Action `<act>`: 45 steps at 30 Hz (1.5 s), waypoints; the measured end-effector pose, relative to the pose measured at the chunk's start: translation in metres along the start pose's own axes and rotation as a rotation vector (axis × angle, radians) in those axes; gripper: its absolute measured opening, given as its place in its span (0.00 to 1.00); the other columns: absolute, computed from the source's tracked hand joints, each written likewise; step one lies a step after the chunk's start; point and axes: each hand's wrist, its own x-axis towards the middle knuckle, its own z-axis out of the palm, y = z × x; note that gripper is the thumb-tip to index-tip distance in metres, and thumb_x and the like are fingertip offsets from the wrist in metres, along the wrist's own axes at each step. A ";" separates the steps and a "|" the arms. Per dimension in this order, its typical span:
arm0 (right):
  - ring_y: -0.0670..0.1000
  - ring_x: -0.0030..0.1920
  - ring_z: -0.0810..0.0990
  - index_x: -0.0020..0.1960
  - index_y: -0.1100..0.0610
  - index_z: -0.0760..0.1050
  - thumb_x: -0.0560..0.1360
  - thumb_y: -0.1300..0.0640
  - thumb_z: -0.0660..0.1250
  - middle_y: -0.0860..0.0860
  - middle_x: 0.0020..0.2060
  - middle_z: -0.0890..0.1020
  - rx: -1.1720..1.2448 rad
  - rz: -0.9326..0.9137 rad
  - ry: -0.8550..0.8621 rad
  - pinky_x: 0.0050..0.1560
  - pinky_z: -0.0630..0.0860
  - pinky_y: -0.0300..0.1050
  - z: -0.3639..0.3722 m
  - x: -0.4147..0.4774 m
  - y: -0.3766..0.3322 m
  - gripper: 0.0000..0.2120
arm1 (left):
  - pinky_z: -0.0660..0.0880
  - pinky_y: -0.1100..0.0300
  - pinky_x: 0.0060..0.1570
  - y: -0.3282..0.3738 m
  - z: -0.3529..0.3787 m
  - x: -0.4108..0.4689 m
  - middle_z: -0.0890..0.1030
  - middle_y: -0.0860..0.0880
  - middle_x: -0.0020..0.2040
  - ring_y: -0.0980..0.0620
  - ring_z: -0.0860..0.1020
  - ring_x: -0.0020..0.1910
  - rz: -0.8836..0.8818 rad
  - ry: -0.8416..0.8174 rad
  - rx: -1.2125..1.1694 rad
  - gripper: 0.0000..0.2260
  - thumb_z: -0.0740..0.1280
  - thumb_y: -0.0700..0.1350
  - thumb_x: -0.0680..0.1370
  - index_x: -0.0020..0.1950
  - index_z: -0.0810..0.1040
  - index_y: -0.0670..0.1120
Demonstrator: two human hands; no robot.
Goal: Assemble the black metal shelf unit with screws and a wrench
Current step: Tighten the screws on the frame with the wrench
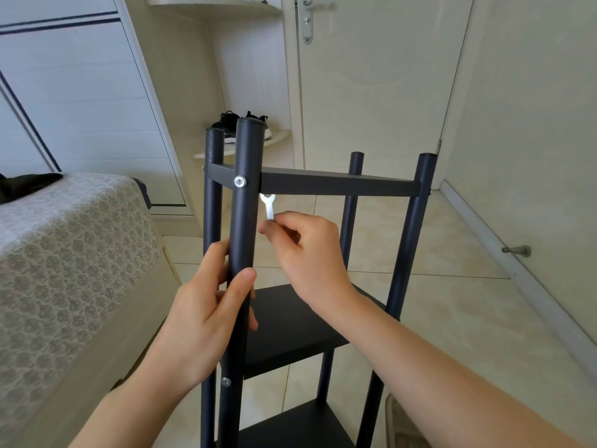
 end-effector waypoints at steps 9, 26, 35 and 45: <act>0.42 0.27 0.72 0.44 0.60 0.85 0.78 0.60 0.67 0.46 0.24 0.73 0.050 0.125 -0.040 0.32 0.67 0.30 -0.030 -0.001 -0.014 0.09 | 0.80 0.57 0.36 -0.002 0.000 -0.002 0.80 0.48 0.41 0.45 0.84 0.35 0.017 -0.022 -0.012 0.09 0.59 0.59 0.78 0.57 0.70 0.62; 0.42 0.28 0.73 0.37 0.63 0.82 0.78 0.60 0.67 0.43 0.22 0.69 -0.051 0.033 -0.056 0.34 0.67 0.29 -0.034 0.000 -0.030 0.13 | 0.80 0.50 0.39 0.000 0.000 -0.001 0.80 0.50 0.41 0.46 0.84 0.35 0.014 -0.045 -0.007 0.08 0.59 0.61 0.78 0.56 0.69 0.63; 0.41 0.34 0.81 0.38 0.58 0.84 0.79 0.57 0.68 0.43 0.27 0.79 -0.057 0.015 0.017 0.44 0.73 0.28 -0.016 0.001 -0.025 0.13 | 0.80 0.49 0.40 0.001 -0.002 0.000 0.80 0.50 0.41 0.47 0.84 0.35 -0.007 -0.039 0.006 0.15 0.58 0.63 0.76 0.58 0.69 0.58; 0.46 0.29 0.78 0.40 0.61 0.82 0.78 0.61 0.68 0.50 0.29 0.80 0.070 -0.146 0.205 0.37 0.77 0.40 0.020 0.009 -0.002 0.10 | 0.80 0.57 0.34 -0.003 -0.007 0.004 0.80 0.50 0.41 0.46 0.84 0.34 0.017 -0.021 0.028 0.08 0.57 0.61 0.76 0.54 0.69 0.64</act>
